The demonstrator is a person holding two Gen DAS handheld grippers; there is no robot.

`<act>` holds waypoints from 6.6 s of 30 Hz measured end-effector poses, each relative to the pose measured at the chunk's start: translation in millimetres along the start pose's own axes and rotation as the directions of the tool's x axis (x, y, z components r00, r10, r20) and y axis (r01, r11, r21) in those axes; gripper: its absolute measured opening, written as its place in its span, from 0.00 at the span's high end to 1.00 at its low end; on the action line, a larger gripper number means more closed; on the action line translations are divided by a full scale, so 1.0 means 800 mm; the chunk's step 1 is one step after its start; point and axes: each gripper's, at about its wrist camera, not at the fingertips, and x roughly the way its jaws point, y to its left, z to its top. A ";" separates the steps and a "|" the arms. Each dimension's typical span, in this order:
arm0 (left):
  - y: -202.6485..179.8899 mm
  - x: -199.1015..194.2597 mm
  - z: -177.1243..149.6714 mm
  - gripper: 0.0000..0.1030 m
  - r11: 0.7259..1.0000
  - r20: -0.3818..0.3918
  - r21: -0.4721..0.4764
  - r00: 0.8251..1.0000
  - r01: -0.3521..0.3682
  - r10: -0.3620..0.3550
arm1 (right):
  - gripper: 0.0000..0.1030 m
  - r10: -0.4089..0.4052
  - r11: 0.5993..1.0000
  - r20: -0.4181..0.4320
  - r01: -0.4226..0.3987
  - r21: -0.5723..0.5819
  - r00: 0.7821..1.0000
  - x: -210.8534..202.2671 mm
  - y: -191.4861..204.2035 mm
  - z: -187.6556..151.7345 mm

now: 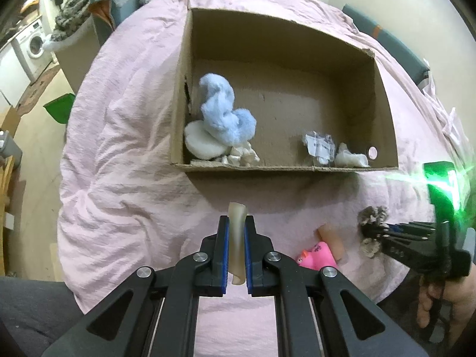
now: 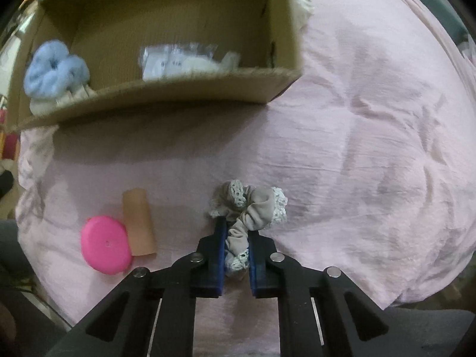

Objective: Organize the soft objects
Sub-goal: 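Grasp the grey lace scrunchie with the right tool and carry both toward the box, then open both tools over the box to drop the sponge and scrunchie, then grasp the pink rubber duck with the left tool, then grasp the tan foam cylinder with the right tool while the left tool holds the duck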

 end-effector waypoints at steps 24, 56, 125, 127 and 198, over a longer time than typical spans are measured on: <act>-0.011 -0.056 0.090 0.92 0.999 0.189 0.035 0.982 0.011 -0.017 | 0.88 0.329 0.943 0.367 -0.318 -0.093 0.870 -0.148 0.007 0.061; -0.019 0.055 0.106 0.86 1.000 0.060 0.006 0.998 -0.005 0.005 | 0.87 0.289 0.956 0.303 -0.289 -0.046 0.908 -0.059 0.018 0.092; -0.044 0.025 -0.005 0.38 0.980 -0.086 0.186 0.995 0.065 -0.049 | 0.27 0.343 0.906 0.188 -0.377 0.191 0.920 -0.056 -0.036 -0.011; -0.052 0.028 -0.011 0.38 0.974 -0.104 0.211 0.993 0.080 -0.059 | 0.27 0.361 0.898 0.146 -0.385 0.212 0.921 -0.044 -0.036 -0.016; 0.008 0.051 -0.012 0.54 0.990 -0.130 0.014 0.981 -0.144 0.144 | 0.93 0.194 0.973 0.019 -0.189 -0.136 0.981 -0.017 0.057 -0.024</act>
